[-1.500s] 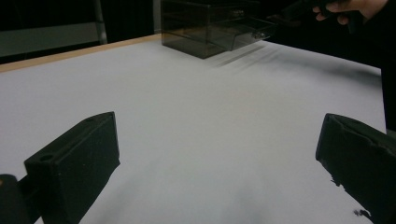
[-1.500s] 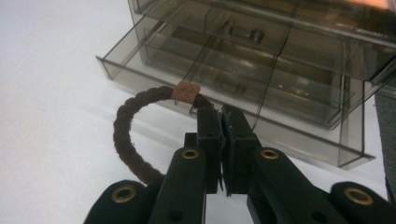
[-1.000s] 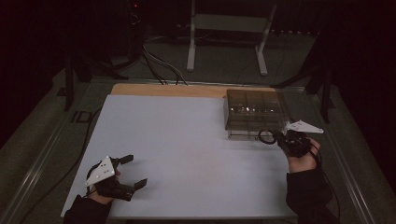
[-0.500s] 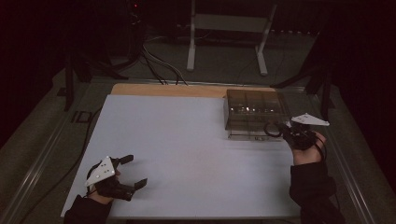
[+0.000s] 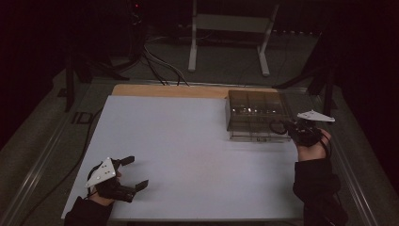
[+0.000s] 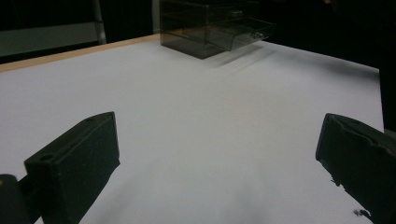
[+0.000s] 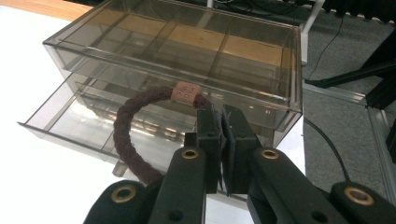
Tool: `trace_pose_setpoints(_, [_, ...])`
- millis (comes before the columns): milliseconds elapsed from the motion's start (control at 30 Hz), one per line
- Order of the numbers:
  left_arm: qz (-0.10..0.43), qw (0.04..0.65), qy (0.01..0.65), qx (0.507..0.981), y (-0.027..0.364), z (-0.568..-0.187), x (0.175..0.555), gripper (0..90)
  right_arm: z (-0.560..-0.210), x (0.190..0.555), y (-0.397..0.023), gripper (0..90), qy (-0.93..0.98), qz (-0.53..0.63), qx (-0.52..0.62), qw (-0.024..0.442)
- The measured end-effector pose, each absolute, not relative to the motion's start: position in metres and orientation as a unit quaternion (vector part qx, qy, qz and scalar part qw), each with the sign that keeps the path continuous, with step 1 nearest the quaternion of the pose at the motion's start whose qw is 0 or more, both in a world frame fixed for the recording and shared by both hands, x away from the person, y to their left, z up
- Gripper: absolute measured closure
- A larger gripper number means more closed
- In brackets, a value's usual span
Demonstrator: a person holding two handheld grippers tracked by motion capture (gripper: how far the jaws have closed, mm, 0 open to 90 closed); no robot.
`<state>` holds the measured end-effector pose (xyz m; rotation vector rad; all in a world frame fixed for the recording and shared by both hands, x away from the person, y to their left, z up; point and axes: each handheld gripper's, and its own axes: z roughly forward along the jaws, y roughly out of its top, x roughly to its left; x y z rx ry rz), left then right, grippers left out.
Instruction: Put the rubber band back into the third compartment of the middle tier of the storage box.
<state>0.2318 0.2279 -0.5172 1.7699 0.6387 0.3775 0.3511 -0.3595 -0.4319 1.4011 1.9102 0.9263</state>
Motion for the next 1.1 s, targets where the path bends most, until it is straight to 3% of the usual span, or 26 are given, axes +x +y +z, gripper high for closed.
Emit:
trace_pose_setpoints(433, [0.163,0.574,0.270,0.756,0.228,-0.516,0.231,0.3,-0.432,0.367,-0.362,86.8,0.718,0.335,0.534,0.295])
trace_pose_setpoints(1100, [0.163,0.574,0.272,0.756,0.228,-0.517,0.231,0.3,-0.462,0.381,-0.372,86.7,0.725,0.301,0.557,0.271])
